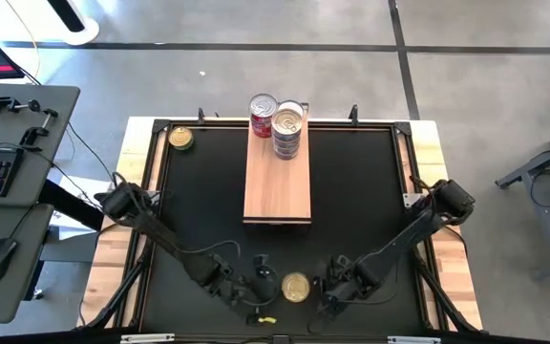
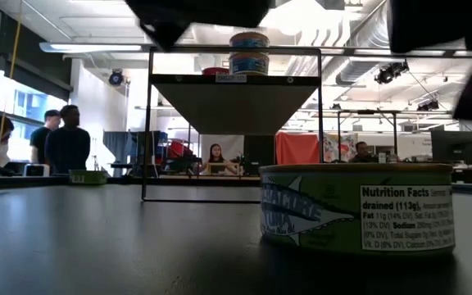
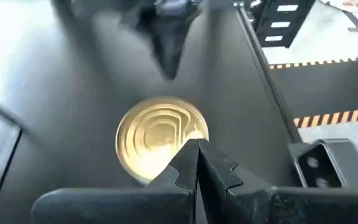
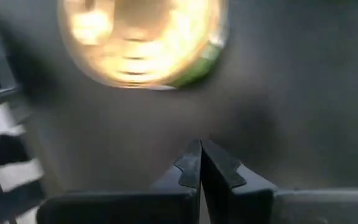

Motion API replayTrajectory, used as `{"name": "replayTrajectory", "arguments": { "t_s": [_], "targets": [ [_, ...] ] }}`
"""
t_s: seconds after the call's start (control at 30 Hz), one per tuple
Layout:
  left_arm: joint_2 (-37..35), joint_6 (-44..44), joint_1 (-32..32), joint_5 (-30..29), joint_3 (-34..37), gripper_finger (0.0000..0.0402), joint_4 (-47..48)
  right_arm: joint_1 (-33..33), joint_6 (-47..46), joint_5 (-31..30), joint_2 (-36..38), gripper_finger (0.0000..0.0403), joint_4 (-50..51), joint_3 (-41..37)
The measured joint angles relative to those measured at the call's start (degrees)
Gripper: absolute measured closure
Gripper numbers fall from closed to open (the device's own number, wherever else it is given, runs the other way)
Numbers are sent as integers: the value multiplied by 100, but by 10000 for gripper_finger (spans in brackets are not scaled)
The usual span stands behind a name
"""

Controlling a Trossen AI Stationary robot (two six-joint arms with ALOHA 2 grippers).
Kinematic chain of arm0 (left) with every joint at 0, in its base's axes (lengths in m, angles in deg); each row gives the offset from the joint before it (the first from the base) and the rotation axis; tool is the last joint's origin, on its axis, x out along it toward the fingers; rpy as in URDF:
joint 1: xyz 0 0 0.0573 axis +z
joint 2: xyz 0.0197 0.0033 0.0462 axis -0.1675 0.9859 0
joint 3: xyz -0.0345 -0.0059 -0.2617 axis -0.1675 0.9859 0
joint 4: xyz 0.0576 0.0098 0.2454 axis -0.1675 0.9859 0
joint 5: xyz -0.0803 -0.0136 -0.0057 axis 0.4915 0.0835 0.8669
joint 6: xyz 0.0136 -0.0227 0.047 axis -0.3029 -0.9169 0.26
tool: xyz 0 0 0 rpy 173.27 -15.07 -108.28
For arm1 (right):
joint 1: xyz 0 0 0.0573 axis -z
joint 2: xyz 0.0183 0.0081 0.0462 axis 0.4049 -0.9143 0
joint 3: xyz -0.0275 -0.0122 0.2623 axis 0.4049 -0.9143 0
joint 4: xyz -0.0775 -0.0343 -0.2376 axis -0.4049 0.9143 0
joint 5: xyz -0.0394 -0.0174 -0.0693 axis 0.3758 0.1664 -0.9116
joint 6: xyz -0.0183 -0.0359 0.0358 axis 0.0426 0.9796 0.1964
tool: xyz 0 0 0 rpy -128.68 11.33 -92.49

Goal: Stack canned seafood by type on shelf
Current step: Put the green tuna can on the shelf

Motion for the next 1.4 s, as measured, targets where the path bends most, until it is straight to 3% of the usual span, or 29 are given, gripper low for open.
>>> {"name": "replayTrajectory", "arguments": {
  "t_s": [0.17, 0.27, 0.4, 0.6, 1.0, 1.4],
  "targets": [
    [469, 1092, 171, 130, 13, 401, -307, 71, -698, -44, -19, 403, -328, -446],
    [625, 1295, 286, 198, 12, 401, -330, 164, -821, -49, -37, 403, -734, -606],
    [696, 1274, 384, 464, 11, 401, -318, 317, -707, -158, -37, 403, -1478, -676],
    [702, 1309, 369, 522, 11, 401, -147, 515, -516, -213, -37, 403, -1494, -653],
    [1090, 203, 303, 400, -4, 401, -146, 633, -414, -83, -37, 403, -1621, -644],
    [1052, 526, 166, 592, 19, 401, 32, 629, -185, 141, 57, 403, -1684, 99]
  ]
}}
